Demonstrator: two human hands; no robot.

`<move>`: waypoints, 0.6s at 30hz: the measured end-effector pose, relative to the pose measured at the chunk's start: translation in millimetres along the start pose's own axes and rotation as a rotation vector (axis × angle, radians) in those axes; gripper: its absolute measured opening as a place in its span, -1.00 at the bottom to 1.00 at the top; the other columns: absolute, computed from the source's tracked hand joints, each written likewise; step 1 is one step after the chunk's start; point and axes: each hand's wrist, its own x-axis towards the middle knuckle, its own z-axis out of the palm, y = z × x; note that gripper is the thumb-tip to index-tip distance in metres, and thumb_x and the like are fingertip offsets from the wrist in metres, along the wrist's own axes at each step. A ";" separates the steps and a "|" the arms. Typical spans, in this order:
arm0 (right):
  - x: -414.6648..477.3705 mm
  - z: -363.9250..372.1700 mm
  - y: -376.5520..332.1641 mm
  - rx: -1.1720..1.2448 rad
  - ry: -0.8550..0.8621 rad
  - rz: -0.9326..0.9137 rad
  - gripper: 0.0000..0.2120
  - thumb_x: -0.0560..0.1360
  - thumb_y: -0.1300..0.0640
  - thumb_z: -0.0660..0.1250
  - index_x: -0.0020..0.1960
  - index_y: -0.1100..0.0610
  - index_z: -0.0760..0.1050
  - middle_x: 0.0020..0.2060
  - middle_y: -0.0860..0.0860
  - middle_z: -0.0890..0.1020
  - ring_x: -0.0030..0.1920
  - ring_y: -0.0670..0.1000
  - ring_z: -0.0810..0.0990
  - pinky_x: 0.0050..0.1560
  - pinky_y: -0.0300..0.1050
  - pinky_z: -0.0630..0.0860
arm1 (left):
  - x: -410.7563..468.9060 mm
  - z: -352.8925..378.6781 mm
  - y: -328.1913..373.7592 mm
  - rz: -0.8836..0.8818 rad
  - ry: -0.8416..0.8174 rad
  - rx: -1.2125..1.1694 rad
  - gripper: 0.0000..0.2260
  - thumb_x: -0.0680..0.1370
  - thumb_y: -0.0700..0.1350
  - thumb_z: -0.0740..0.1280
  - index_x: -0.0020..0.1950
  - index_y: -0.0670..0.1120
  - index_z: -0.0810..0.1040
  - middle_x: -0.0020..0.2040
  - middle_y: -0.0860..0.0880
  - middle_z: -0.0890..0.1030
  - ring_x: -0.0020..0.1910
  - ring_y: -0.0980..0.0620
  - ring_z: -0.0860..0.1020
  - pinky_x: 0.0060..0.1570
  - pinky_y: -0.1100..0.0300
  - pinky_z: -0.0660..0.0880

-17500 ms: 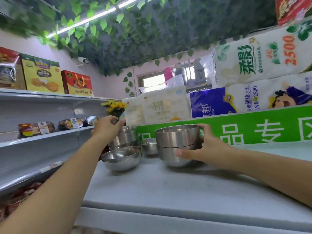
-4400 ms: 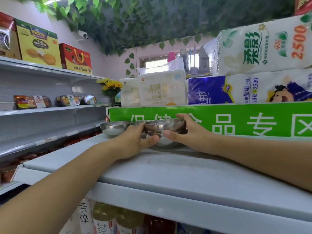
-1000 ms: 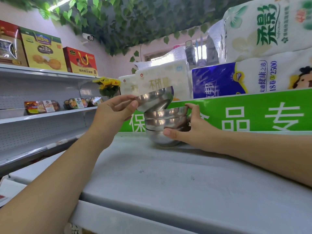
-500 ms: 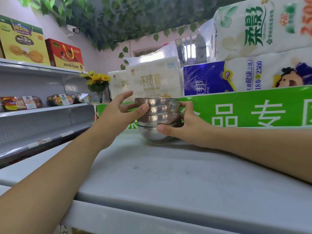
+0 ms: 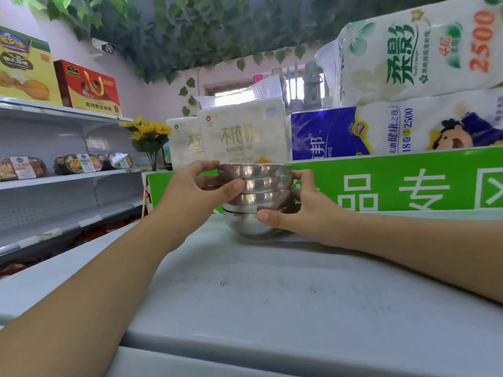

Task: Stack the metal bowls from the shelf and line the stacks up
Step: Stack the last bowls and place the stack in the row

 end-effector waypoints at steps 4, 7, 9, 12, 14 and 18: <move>-5.6 -0.2 -5.9 -0.009 0.001 0.018 -0.06 0.18 -0.29 0.52 0.36 -0.04 0.10 0.16 -0.12 0.64 0.16 -0.21 0.60 0.08 -0.43 0.48 | 2.4 1.7 -3.8 0.013 0.006 -0.037 -0.35 0.31 0.02 0.56 0.37 -0.03 0.51 0.03 0.03 0.72 -0.06 0.19 0.69 -0.10 0.27 0.52; -7.7 -1.4 -10.4 0.008 0.045 0.040 -0.05 0.15 -0.28 0.55 0.36 -0.04 0.14 0.17 -0.09 0.64 0.17 -0.13 0.63 0.23 -0.21 0.55 | 4.2 2.8 -2.5 0.024 -0.011 -0.065 -0.37 0.35 -0.05 0.57 0.39 -0.02 0.48 0.05 0.04 0.70 -0.06 0.21 0.68 -0.19 0.37 0.50; -8.9 -4.3 -11.8 0.025 0.060 0.061 0.00 0.10 -0.33 0.58 0.37 -0.07 0.16 0.19 -0.09 0.64 0.19 -0.09 0.65 0.31 -0.02 0.56 | 5.9 3.8 -2.6 0.030 -0.030 -0.091 -0.33 0.29 -0.02 0.58 0.37 -0.01 0.48 0.07 0.02 0.70 -0.03 0.16 0.68 -0.17 0.35 0.53; -14.2 -11.0 -17.6 0.026 0.088 0.087 0.07 0.01 -0.42 0.61 0.36 -0.13 0.20 0.17 -0.10 0.67 0.18 -0.09 0.66 0.31 0.02 0.56 | 8.4 6.9 -2.7 0.039 -0.036 -0.145 -0.26 0.15 0.09 0.57 0.32 0.02 0.51 0.05 0.02 0.71 0.01 0.09 0.69 0.03 0.13 0.59; -22.7 -17.2 -25.4 0.031 0.131 0.098 0.07 0.00 -0.39 0.64 0.36 -0.14 0.23 0.15 -0.09 0.68 0.16 -0.09 0.68 0.29 0.02 0.57 | 8.1 10.2 2.0 0.061 -0.051 -0.171 -0.28 0.13 0.10 0.56 0.28 0.05 0.52 0.01 0.05 0.72 -0.01 0.13 0.69 0.02 0.15 0.58; -51.8 -32.4 -42.9 0.052 0.200 0.108 -0.04 0.11 -0.13 0.65 0.39 -0.10 0.25 0.08 -0.05 0.71 0.06 -0.09 0.72 0.14 -0.09 0.63 | -1.5 19.5 15.9 0.106 -0.116 -0.222 -0.27 0.14 0.13 0.57 0.28 0.02 0.54 -0.04 0.05 0.74 -0.06 0.13 0.71 -0.11 0.25 0.52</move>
